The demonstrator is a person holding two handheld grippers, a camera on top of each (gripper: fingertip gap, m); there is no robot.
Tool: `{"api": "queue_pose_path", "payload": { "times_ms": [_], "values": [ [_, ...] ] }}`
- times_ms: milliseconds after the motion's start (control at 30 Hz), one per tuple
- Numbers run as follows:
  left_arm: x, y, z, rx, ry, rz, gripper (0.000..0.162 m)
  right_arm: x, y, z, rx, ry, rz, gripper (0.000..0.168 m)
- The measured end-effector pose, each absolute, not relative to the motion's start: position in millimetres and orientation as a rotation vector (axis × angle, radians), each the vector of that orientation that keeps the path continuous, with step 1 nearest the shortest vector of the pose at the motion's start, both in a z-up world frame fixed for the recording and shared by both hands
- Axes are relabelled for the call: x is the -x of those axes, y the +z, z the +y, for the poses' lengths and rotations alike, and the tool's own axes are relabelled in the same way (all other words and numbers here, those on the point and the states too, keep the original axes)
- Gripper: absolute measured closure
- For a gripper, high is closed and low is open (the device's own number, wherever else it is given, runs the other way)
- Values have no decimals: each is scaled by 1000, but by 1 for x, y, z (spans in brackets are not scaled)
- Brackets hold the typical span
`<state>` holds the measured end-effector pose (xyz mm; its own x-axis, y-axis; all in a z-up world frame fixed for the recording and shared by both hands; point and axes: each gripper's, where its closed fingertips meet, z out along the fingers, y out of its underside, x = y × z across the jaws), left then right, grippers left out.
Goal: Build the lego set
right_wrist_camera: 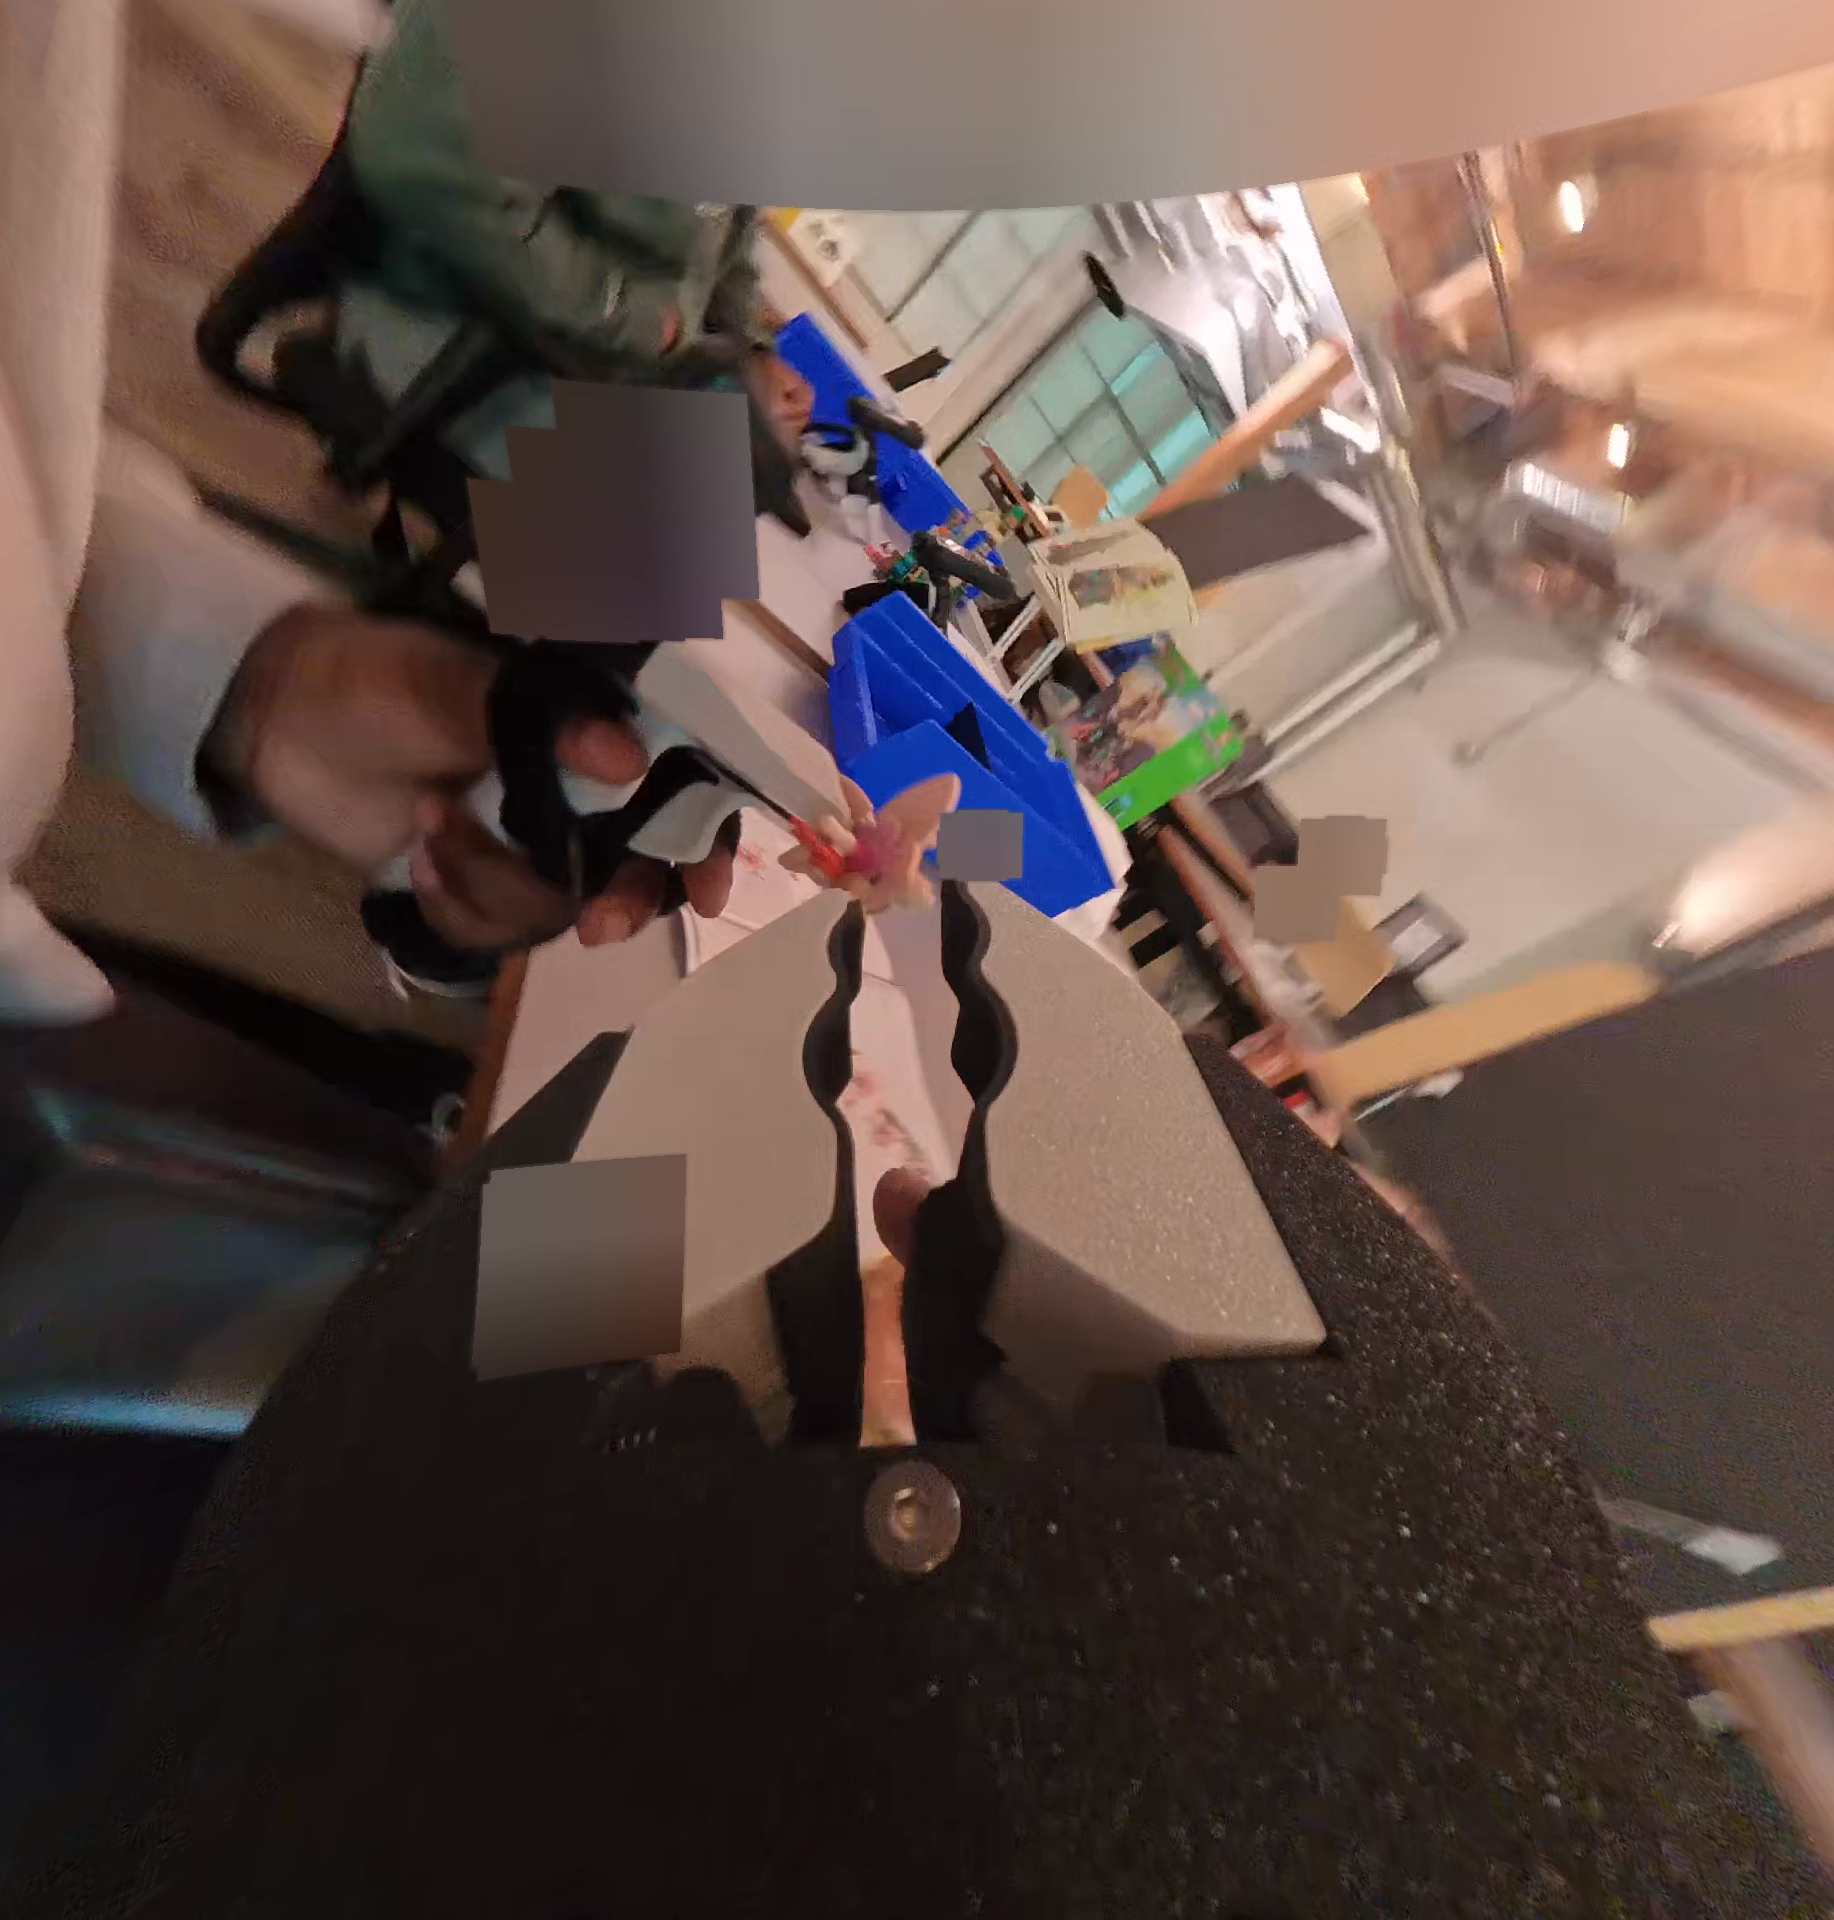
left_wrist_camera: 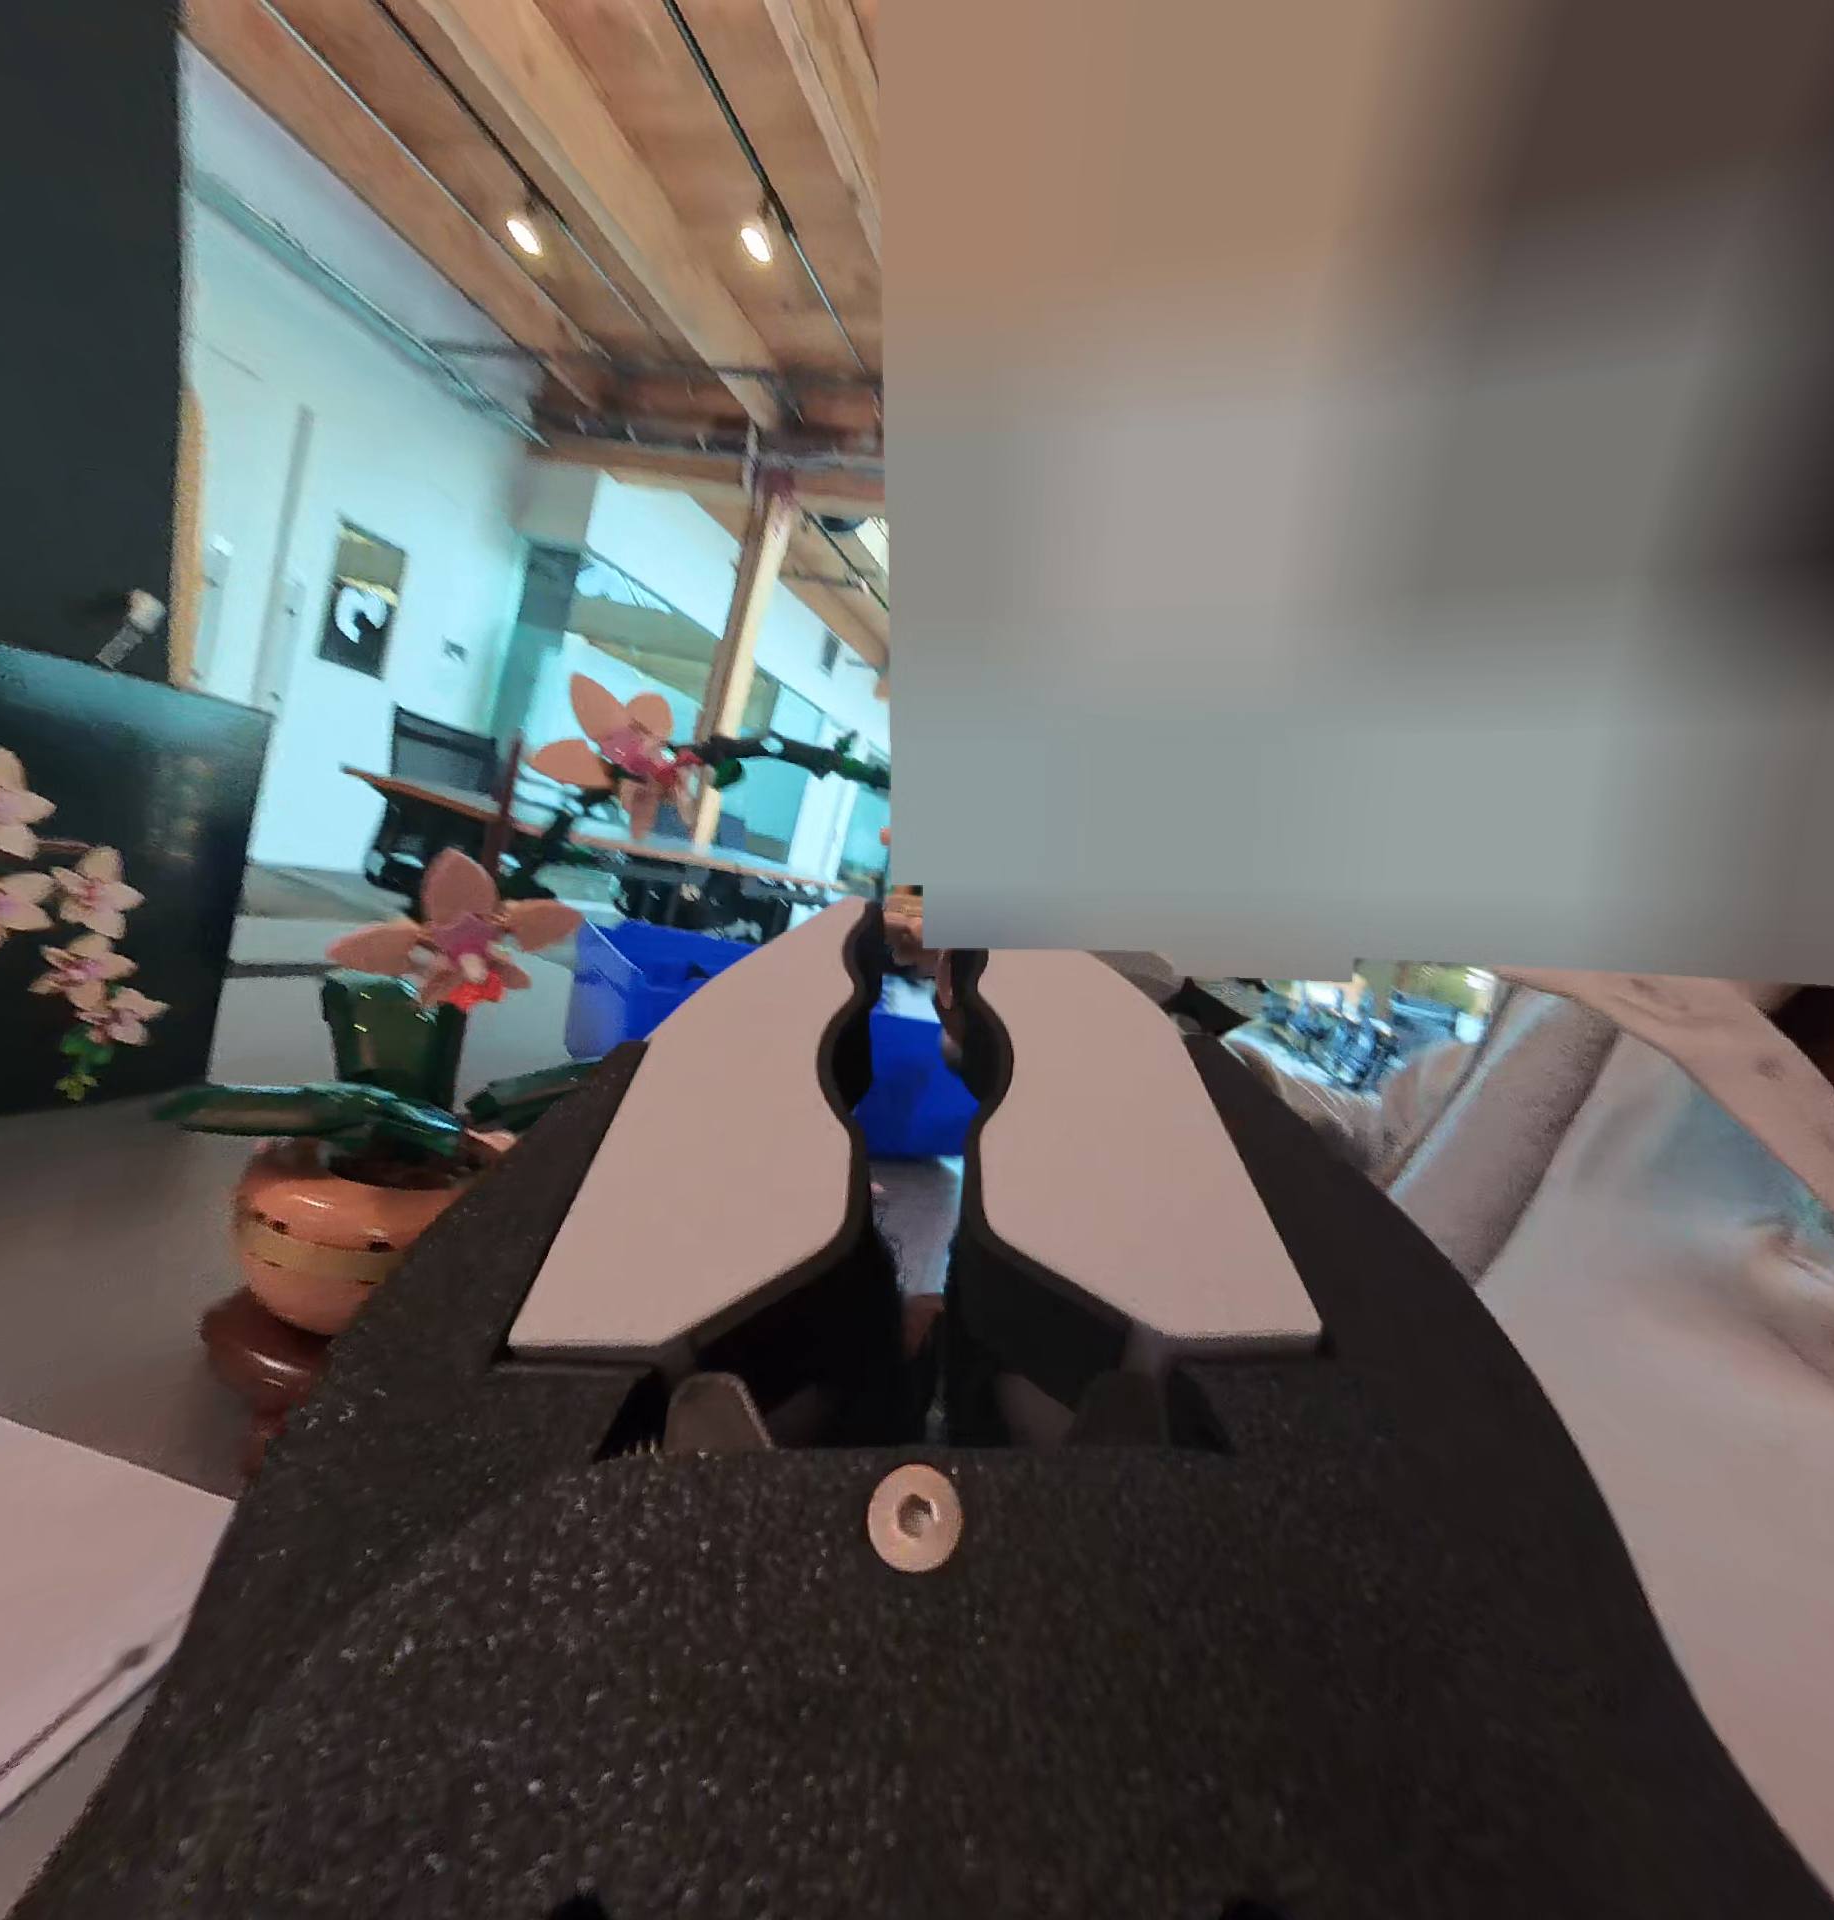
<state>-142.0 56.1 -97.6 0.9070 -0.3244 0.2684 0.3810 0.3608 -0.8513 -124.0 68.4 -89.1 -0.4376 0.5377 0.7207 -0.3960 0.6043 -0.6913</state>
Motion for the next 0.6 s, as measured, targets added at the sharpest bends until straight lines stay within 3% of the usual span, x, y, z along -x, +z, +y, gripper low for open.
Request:
{"api": "queue_pose_path", "payload": {
  "times_ms": [167, 367, 600],
  "values": [
    [168, -97, 49, 1063, -176, -136, 150, 127, -89, 72, 578, 1500, -1580, 156],
    [169, -95, 45, 1078, 198, -103, 150, 135, -106, 60, 780, 1528, -1369, 151],
    [164, -100, 47, 1110, 304, -70, 150, 138, -106, 59, 811, 1539, -1326, 154]
  ]
}}
